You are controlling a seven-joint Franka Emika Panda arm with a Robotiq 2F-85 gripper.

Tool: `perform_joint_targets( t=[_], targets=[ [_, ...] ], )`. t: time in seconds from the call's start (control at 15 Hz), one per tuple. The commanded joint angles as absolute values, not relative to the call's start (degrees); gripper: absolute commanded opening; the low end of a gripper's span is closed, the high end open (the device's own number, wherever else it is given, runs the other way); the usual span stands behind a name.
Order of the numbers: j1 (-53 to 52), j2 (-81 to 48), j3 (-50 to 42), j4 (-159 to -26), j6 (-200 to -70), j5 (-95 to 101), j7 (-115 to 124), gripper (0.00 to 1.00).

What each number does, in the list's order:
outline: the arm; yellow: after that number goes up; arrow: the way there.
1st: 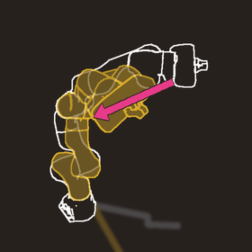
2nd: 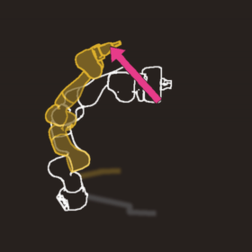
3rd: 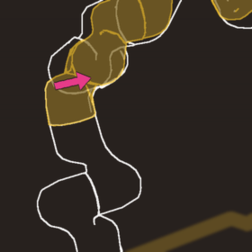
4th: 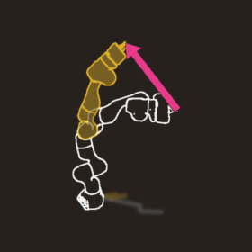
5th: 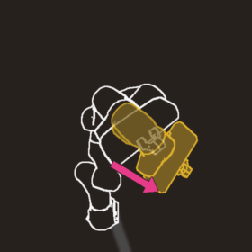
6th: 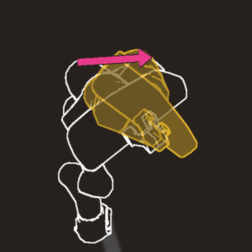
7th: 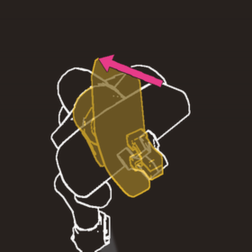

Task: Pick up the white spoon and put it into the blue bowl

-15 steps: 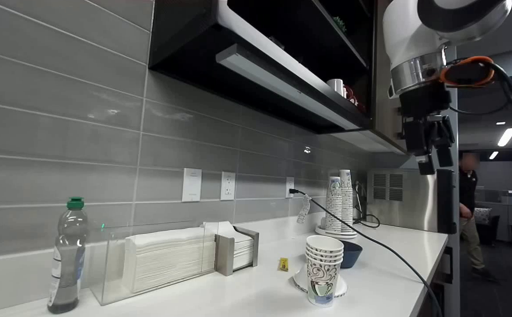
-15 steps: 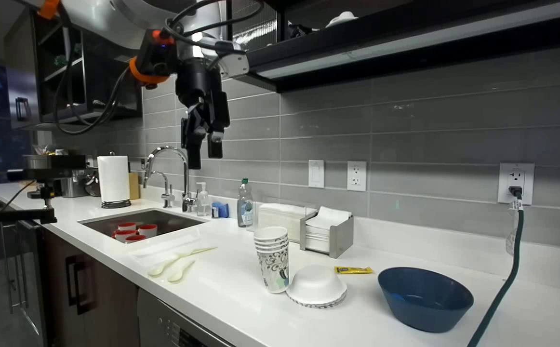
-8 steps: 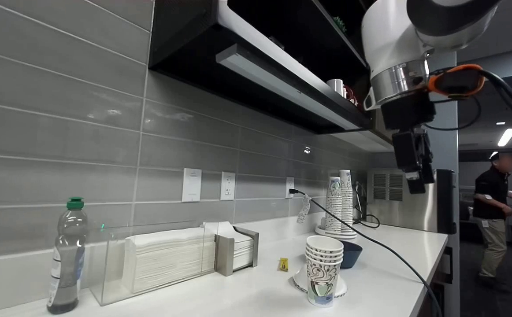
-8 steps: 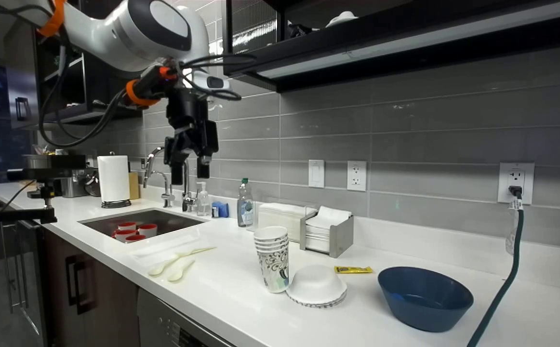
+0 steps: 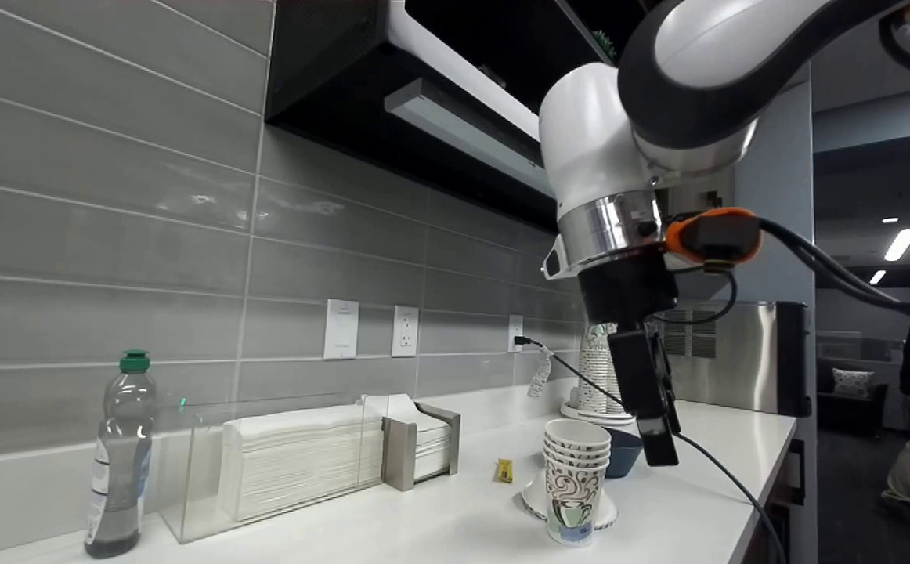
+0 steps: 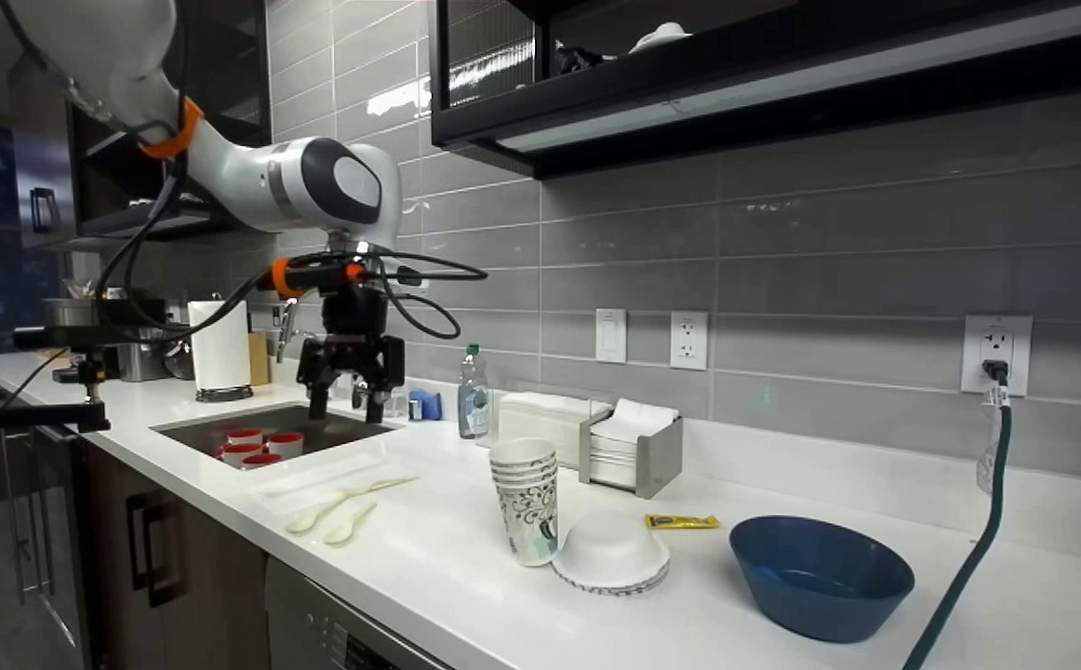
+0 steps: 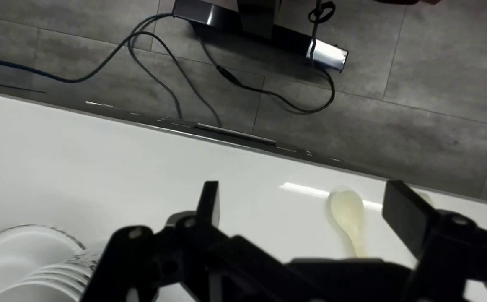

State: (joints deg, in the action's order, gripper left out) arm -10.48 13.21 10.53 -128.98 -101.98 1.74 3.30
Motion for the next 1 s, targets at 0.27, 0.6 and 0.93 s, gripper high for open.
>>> perform_joint_targets(
  t=[0.27, 0.6, 0.93],
  targets=[
    [-10.7, 9.9, 10.8, -126.3, -101.7, 1.7, 1.6, 1.0],
    [-12.7, 4.7, 12.6, -129.0, -109.9, -3.1, 1.2, 1.0],
    [-14.1, -1.1, 14.5, -130.4, -123.9, 0.5, 1.5, 1.0]
  ],
)
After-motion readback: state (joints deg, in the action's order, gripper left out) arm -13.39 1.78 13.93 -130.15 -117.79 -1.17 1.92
